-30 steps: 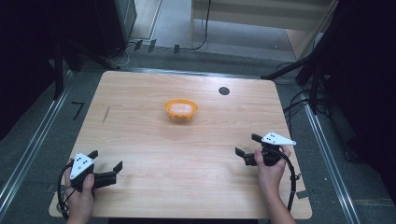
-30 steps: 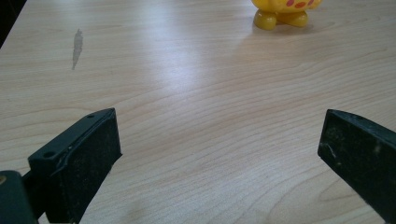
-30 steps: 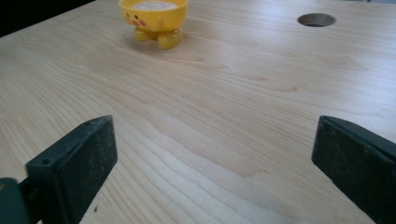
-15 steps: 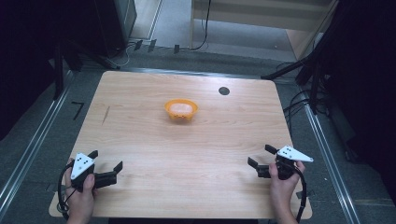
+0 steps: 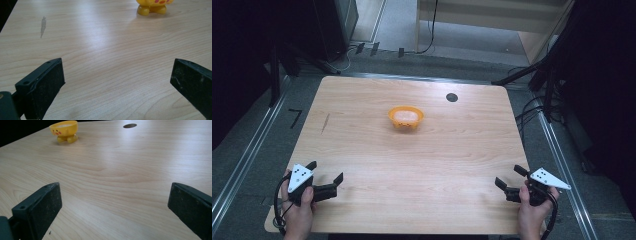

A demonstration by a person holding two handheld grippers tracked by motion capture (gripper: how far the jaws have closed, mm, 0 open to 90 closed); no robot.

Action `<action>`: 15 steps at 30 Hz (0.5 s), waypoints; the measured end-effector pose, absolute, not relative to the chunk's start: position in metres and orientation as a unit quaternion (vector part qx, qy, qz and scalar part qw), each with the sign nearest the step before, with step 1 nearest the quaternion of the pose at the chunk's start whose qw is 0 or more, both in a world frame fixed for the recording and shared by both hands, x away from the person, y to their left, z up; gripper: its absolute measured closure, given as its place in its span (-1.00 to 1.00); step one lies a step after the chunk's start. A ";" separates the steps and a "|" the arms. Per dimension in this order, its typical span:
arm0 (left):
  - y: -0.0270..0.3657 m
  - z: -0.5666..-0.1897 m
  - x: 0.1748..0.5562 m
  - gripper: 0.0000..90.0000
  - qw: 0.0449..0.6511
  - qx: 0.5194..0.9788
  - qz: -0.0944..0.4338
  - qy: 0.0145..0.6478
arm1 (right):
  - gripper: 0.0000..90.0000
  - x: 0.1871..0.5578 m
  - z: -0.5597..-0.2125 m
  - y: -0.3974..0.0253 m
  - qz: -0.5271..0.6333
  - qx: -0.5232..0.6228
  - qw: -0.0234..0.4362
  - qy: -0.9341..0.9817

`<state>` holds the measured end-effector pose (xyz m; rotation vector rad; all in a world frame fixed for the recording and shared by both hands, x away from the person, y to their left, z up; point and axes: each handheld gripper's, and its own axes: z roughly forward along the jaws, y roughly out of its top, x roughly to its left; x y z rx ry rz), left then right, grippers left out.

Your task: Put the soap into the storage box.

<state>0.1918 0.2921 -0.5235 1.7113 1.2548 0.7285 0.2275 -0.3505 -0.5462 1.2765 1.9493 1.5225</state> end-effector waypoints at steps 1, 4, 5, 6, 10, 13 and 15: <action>0.292 -0.523 0.192 -1.00 0.434 0.687 0.293 0.504 | -1.00 0.228 -0.546 -0.350 0.538 0.451 0.178 0.689; 0.293 -0.523 0.191 -1.00 0.437 0.684 0.292 0.506 | -1.00 0.222 -0.547 -0.359 0.540 0.456 0.187 0.682; 0.293 -0.523 0.191 -1.00 0.437 0.684 0.291 0.507 | -1.00 0.218 -0.546 -0.363 0.545 0.456 0.186 0.678; 0.293 -0.523 0.191 -1.00 0.437 0.684 0.291 0.507 | -1.00 0.215 -0.546 -0.364 0.540 0.458 0.191 0.680; 0.293 -0.523 0.192 -1.00 0.437 0.684 0.289 0.507 | -1.00 0.209 -0.547 -0.365 0.533 0.454 0.200 0.686; 0.293 -0.523 0.192 -1.00 0.437 0.684 0.287 0.508 | -1.00 0.206 -0.547 -0.367 0.537 0.455 0.208 0.680; 0.293 -0.523 0.193 -1.00 0.436 0.685 0.286 0.508 | -1.00 0.206 -0.547 -0.369 0.539 0.461 0.211 0.673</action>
